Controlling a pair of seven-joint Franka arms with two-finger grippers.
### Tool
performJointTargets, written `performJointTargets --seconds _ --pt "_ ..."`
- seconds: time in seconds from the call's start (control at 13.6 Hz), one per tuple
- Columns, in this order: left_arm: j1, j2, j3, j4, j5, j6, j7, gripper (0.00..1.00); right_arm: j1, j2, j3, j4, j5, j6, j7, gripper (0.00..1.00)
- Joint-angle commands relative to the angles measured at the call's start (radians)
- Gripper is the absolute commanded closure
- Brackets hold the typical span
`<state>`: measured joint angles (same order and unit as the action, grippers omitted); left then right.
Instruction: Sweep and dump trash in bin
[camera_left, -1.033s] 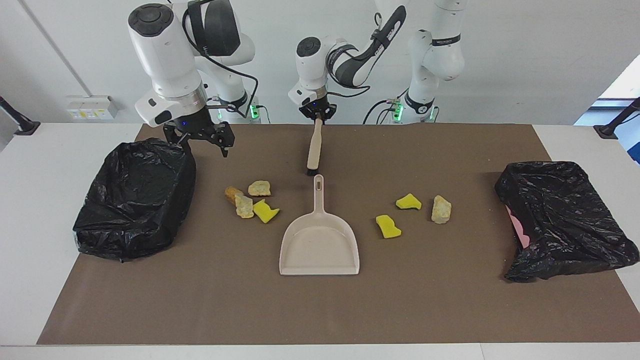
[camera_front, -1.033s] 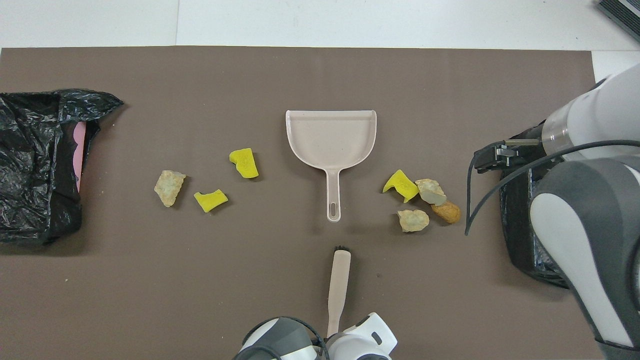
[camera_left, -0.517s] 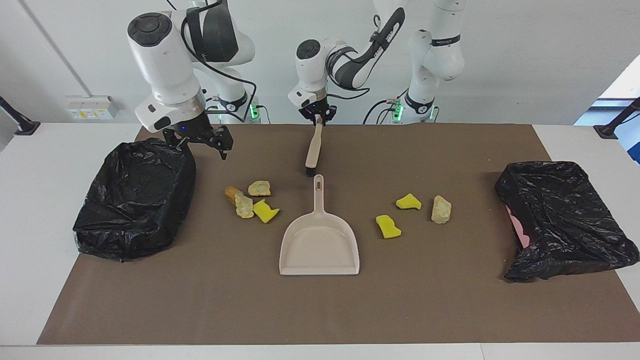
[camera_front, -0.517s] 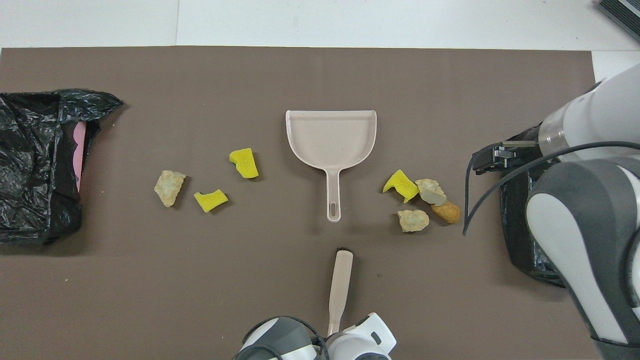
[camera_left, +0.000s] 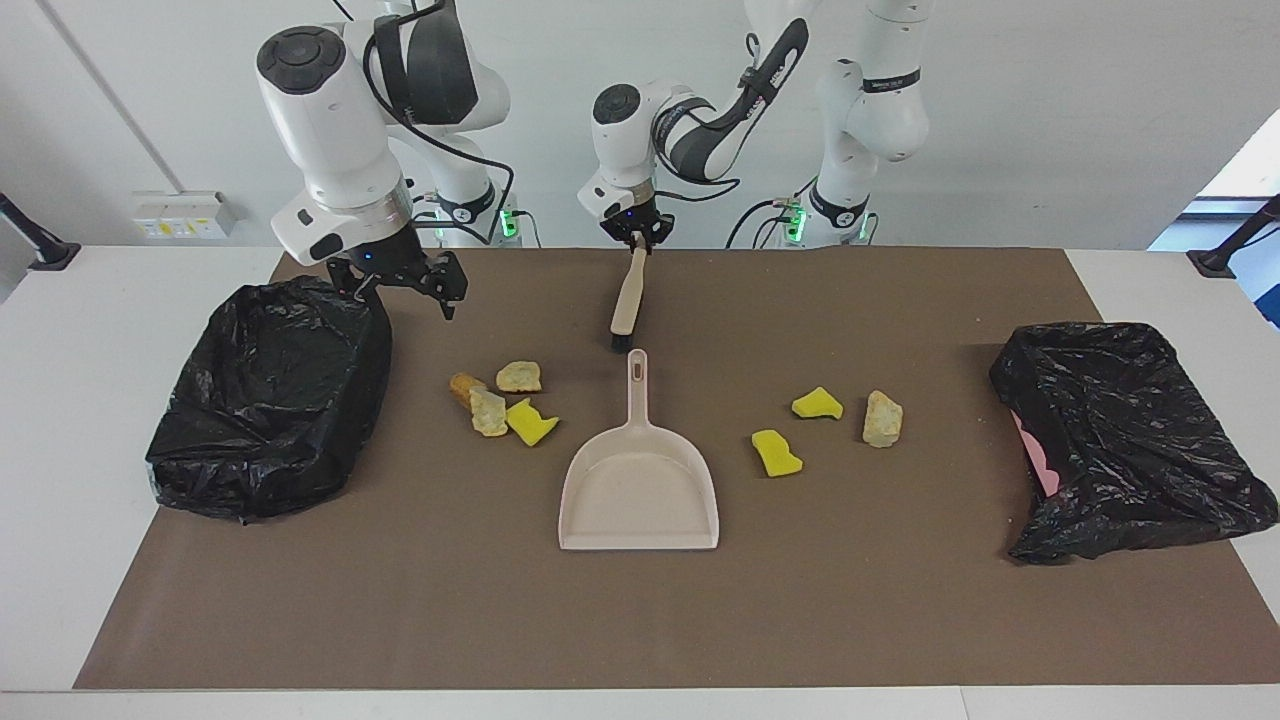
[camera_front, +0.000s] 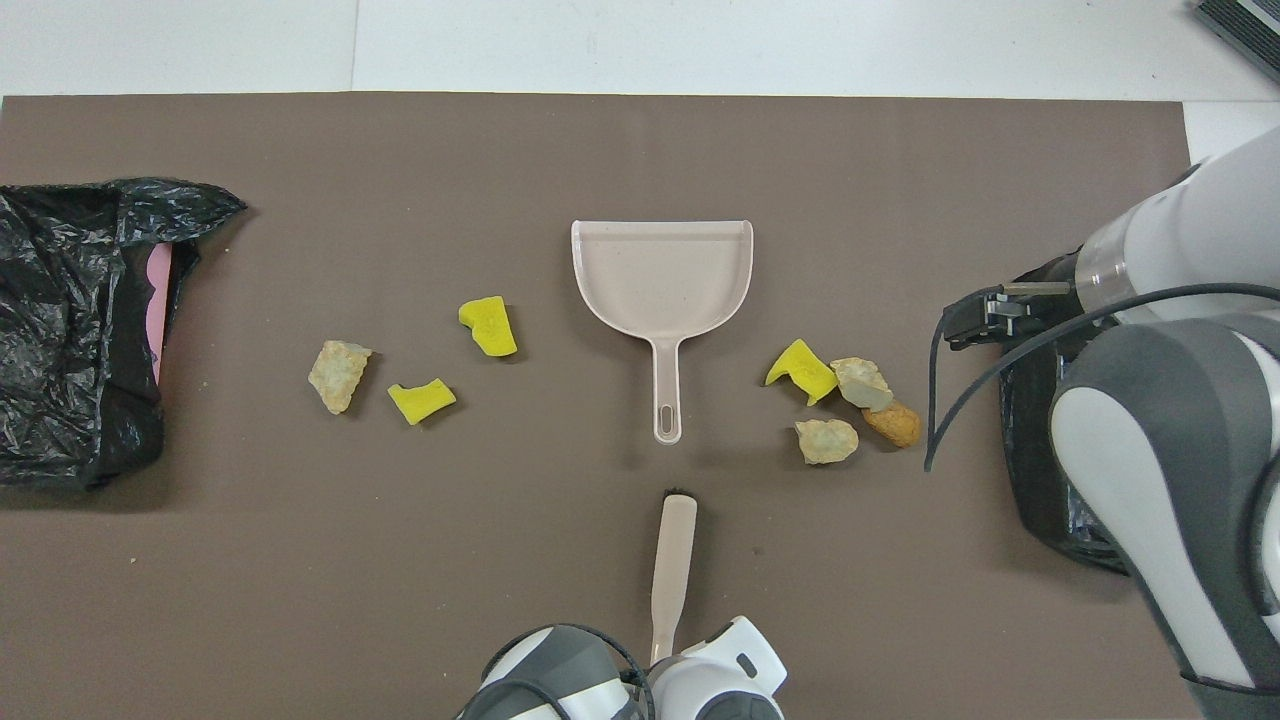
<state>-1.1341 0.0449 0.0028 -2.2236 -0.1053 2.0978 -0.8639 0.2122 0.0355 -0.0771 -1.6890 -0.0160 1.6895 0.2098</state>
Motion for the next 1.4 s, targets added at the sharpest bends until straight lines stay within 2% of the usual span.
performJointTargets --seconds 0.0,0.15,0.3,0.44,0.59,0.81,1.11,1.33 --pt "0.078 -0.098 -0.004 0.002 0.006 -0.117 0.052 1.0 -0.001 -0.02 0.005 -0.029 0.016 0.032 0.022 0.0" --pt "0.173 -0.155 -0.001 0.01 0.006 -0.232 0.11 1.0 0.003 -0.019 0.005 -0.029 0.016 0.039 0.023 0.0" --pt "0.27 -0.175 0.0 0.015 0.009 -0.306 0.193 1.0 0.025 -0.005 0.007 -0.024 0.014 0.05 0.055 0.0" --pt "0.417 -0.189 -0.001 0.047 0.065 -0.338 0.241 1.0 0.1 0.047 0.007 -0.009 0.011 0.081 0.168 0.0" --pt "0.541 -0.204 -0.001 0.053 0.07 -0.351 0.317 1.0 0.172 0.127 0.007 0.021 0.014 0.134 0.29 0.0" --pt "0.684 -0.198 -0.001 0.051 0.117 -0.392 0.39 1.0 0.252 0.191 0.008 0.023 0.016 0.225 0.407 0.0" --pt "0.879 -0.188 -0.001 0.042 0.196 -0.371 0.422 1.0 0.364 0.305 0.016 0.022 0.041 0.338 0.483 0.0" --pt "0.95 -0.188 -0.001 0.021 0.196 -0.292 0.428 1.0 0.404 0.351 0.016 -0.021 0.036 0.389 0.476 0.0"
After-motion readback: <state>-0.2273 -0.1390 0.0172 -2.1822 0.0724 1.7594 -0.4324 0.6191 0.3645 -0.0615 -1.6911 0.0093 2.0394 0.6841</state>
